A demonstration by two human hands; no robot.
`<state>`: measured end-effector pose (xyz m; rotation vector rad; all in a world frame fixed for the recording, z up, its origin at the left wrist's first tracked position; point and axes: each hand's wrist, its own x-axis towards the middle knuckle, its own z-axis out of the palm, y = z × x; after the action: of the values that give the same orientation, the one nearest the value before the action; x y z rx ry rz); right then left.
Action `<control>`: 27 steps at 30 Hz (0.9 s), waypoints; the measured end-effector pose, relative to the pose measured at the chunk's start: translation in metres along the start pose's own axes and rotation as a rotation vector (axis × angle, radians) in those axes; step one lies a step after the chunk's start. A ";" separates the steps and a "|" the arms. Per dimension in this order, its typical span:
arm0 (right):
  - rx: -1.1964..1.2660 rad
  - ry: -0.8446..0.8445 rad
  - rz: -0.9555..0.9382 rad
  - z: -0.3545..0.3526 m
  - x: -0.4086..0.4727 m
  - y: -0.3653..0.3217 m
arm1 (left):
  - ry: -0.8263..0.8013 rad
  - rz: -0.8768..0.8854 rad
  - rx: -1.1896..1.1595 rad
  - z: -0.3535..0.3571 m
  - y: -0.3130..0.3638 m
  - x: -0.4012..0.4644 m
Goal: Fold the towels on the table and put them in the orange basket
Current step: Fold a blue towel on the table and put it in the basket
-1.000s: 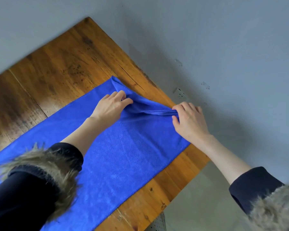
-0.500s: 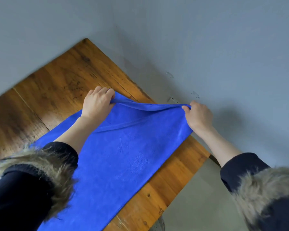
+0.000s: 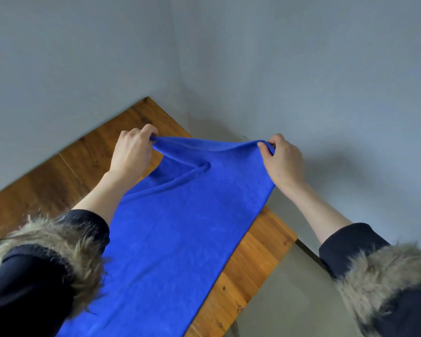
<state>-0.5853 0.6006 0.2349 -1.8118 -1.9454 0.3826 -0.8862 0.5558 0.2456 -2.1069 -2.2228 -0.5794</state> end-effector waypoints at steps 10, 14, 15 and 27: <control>0.159 -0.059 -0.171 -0.012 -0.109 -0.082 | 0.047 0.023 -0.091 -0.084 -0.058 -0.098; 0.146 -0.003 -0.228 -0.012 -0.173 -0.117 | 0.105 0.054 -0.106 -0.121 -0.087 -0.146; 0.137 -0.001 -0.252 -0.010 -0.192 -0.126 | 0.111 0.079 -0.097 -0.129 -0.095 -0.161; 0.058 -0.235 -0.354 0.059 -0.397 -0.188 | -0.090 0.117 -0.061 -0.131 -0.200 -0.315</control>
<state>-0.7641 0.1950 0.2225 -1.3987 -2.3352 0.5439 -1.0834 0.2133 0.2330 -2.3193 -2.1329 -0.5636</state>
